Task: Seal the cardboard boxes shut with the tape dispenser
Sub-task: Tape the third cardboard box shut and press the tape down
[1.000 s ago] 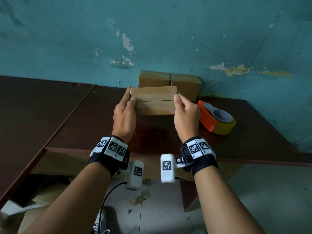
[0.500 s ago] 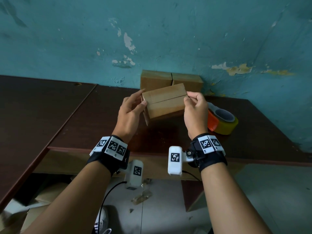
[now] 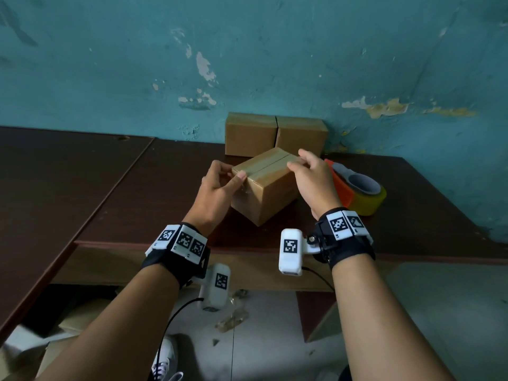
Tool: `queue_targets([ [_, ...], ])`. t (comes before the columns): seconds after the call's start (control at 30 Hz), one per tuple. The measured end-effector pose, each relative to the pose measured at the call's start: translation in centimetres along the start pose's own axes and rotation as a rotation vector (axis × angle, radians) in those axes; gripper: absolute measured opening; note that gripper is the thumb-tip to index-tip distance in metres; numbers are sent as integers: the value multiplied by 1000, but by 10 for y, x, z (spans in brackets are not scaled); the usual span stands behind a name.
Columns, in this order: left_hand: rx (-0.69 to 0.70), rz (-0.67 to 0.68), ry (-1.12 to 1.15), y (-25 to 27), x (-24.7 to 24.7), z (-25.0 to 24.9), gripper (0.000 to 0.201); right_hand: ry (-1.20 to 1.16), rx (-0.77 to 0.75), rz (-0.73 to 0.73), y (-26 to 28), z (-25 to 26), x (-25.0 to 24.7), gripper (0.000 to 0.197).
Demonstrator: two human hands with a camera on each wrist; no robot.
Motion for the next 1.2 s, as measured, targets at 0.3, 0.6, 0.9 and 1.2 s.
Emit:
queue_targets([
  [0.3, 60, -120, -72, 6, 0, -7, 38, -13, -55, -69, 0, 6, -26, 47],
  [0.6, 319, -72, -405, 9, 16, -23, 44, 95, -140, 183, 11, 18, -15, 30],
  [0.9, 253, -40, -350, 2, 16, -15, 50, 240, -222, 156, 18, 19, -1, 46],
  [1.2, 260, -52, -334, 2, 14, -14, 57, 222, -251, 127, 19, 16, 2, 45],
])
Point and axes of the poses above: each hand's wrist, its own y-axis away from the middle knuckle, its own x-axis out of the palm, z = x × y, the point moved 6 cm from there along -y, towards the middle knuckle, and after that the axes turned 1 degree about -z, right-handed, at the moved point
